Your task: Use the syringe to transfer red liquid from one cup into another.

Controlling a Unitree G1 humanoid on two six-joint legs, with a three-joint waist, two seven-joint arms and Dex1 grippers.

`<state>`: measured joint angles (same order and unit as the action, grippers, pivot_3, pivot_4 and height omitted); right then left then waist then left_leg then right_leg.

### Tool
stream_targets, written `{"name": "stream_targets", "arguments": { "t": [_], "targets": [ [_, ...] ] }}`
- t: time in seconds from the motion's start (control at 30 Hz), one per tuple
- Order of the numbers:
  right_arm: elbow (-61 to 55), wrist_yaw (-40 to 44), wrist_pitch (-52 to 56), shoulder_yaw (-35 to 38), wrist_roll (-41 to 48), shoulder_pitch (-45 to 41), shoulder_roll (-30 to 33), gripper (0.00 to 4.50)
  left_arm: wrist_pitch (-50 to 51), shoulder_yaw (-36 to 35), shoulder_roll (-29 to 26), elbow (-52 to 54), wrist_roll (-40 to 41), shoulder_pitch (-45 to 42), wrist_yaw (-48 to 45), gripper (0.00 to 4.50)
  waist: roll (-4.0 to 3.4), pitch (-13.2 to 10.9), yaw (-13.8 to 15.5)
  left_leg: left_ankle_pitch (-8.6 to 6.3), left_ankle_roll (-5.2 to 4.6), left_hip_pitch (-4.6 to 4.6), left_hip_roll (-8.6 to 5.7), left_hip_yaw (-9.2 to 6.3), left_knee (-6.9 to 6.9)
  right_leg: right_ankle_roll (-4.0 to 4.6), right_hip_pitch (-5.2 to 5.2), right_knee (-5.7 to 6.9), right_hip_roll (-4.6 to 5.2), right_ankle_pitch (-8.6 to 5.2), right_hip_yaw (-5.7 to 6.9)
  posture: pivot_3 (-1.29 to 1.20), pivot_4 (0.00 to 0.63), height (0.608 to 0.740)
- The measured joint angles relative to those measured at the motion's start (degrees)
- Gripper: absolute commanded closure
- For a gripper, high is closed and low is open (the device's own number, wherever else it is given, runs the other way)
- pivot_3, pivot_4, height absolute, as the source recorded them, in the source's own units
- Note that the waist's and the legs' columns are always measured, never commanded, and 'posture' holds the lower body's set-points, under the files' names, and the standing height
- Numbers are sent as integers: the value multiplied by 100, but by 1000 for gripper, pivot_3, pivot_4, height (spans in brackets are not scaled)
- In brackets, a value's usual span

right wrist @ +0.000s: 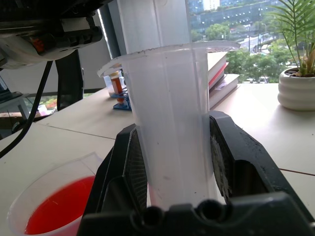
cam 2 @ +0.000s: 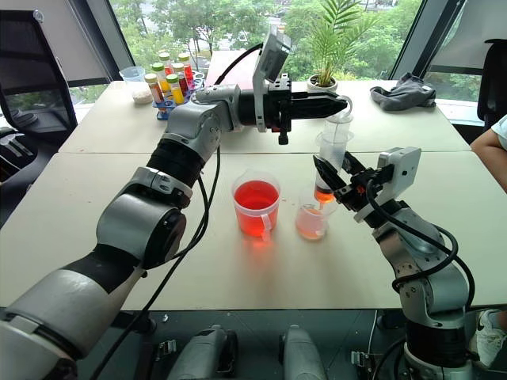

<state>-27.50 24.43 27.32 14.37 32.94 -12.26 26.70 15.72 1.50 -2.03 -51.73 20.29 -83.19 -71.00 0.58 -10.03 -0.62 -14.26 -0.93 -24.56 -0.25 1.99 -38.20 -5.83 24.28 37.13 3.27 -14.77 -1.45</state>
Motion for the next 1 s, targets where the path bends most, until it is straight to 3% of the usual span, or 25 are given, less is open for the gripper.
{"name": "stream_targets", "arguments": {
  "t": [1.0],
  "targets": [
    [-492, -384, 1371, 87, 1040, -518, 717, 3101, 127, 212, -139, 1603, -118, 1037, -210, 4484, 0, 0, 4, 0, 0, 0, 0, -1, -1, 0, -2, 1, 4, 0, -1, 0, 150, 740]
  ]
}}
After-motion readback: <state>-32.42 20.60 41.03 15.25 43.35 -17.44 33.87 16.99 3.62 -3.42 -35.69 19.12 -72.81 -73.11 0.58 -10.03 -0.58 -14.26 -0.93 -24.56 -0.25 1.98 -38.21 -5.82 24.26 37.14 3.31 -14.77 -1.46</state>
